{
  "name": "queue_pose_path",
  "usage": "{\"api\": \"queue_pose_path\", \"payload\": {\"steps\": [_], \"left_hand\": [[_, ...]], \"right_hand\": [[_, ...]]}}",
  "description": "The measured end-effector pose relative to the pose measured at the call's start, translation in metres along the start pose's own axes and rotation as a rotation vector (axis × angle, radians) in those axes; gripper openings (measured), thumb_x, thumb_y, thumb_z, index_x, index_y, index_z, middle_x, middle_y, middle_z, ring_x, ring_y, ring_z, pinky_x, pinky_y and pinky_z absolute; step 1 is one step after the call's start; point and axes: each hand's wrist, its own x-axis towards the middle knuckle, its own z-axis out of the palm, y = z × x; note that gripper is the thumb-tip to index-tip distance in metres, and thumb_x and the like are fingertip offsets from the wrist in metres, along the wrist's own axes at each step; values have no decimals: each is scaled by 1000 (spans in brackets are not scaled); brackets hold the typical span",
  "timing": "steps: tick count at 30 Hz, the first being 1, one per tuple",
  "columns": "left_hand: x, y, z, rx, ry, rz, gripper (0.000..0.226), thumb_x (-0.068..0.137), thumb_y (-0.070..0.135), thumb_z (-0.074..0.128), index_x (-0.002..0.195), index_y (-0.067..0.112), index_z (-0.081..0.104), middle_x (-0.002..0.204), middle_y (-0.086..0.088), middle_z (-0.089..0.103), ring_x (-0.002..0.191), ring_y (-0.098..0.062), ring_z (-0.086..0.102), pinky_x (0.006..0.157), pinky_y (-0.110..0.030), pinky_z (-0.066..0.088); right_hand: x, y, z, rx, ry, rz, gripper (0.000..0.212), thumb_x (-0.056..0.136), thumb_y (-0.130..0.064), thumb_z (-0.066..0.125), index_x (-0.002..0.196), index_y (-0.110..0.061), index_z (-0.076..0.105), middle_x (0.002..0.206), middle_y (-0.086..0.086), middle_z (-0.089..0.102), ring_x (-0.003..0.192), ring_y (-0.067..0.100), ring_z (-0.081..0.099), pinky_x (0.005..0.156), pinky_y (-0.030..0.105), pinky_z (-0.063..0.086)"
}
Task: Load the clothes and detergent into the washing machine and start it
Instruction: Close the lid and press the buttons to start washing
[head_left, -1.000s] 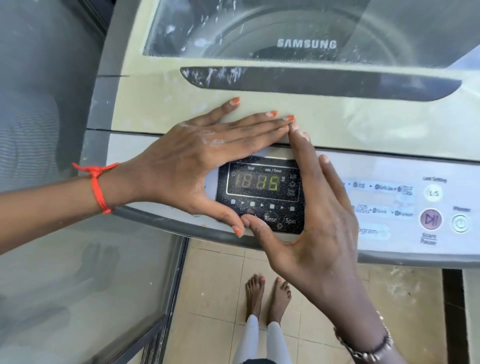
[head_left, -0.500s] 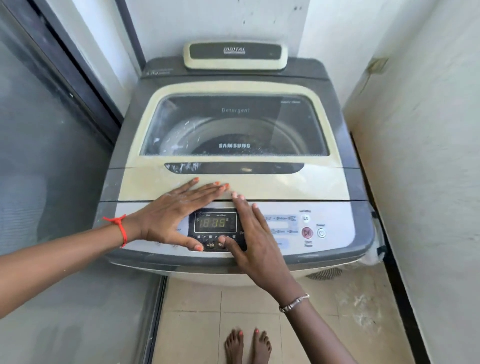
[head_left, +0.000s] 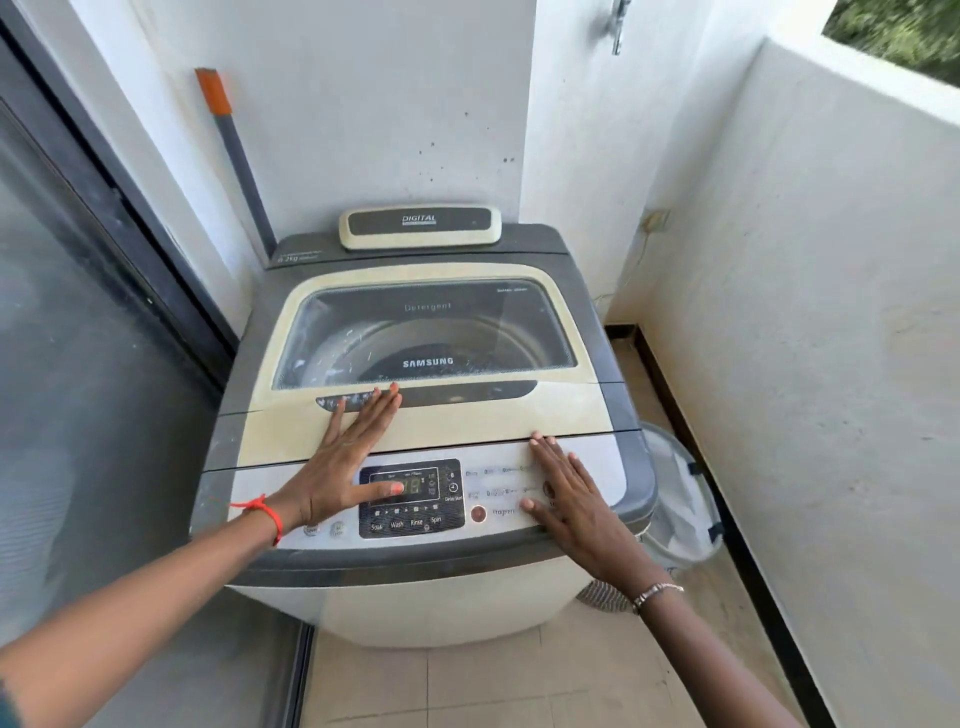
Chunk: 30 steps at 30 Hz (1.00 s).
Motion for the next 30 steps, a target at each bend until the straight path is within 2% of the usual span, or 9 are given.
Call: {"api": "queue_pose_path", "payload": {"steps": [6, 10, 14, 20, 24, 26, 30], "left_hand": [[0, 1, 3, 26, 48, -54, 106, 72, 85, 26, 149, 17, -3, 156, 4, -14, 142, -9, -19, 110, -29, -26], [3, 4, 5, 81, 34, -102, 109, 70, 86, 22, 148, 16, -7, 155, 6, -19, 140, -7, -22, 109, -35, -28], [3, 5, 5, 115, -17, -117, 115, 64, 90, 24, 145, 19, -17, 151, 8, -29, 137, -4, -29, 105, -34, -33], [4, 2, 0, 56, -80, -105, 118, 59, 93, 23, 141, 24, -26, 146, 11, -38, 133, 0, -35, 102, -33, -36], [6, 1, -2, 19, -95, -85, 116, 59, 94, 21, 140, 26, -27, 144, 14, -40, 132, 1, -36, 98, -28, -39], [7, 0, -1, 13, -101, -80, 116, 59, 93, 21, 140, 25, -27, 144, 14, -40, 132, 0, -36, 98, -27, -40], [6, -2, -3, 8, -121, -76, 116, 60, 93, 21, 140, 25, -28, 143, 14, -42, 132, 0, -37, 97, -28, -40]], "right_hand": [[-3, 7, -21, 200, 21, 139, 66, 95, -28, 47, 147, -21, 7, 151, -16, 2, 141, 0, -3, 118, 26, 1], [-2, 3, -24, 258, 21, 178, 65, 94, -27, 48, 145, -26, 8, 147, -19, 4, 140, 1, 1, 118, 27, 3], [0, 3, -24, 269, 30, 201, 64, 94, -25, 49, 142, -33, 8, 146, -18, 10, 138, 0, 4, 115, 23, 0], [4, 2, -25, 300, 91, 227, 66, 89, -20, 58, 139, -36, 17, 142, -19, 19, 134, 2, 17, 119, 35, 7], [5, 3, -23, 394, 189, 254, 68, 81, -10, 67, 137, -29, 32, 136, -19, 33, 126, 2, 33, 115, 37, 23], [6, 4, -19, 424, 224, 275, 69, 79, -8, 67, 135, -31, 34, 135, -18, 37, 123, 6, 37, 112, 37, 29], [12, 3, -16, 375, 233, 276, 74, 76, -2, 67, 136, -31, 35, 143, -17, 33, 132, 6, 32, 116, 42, 18]]}}
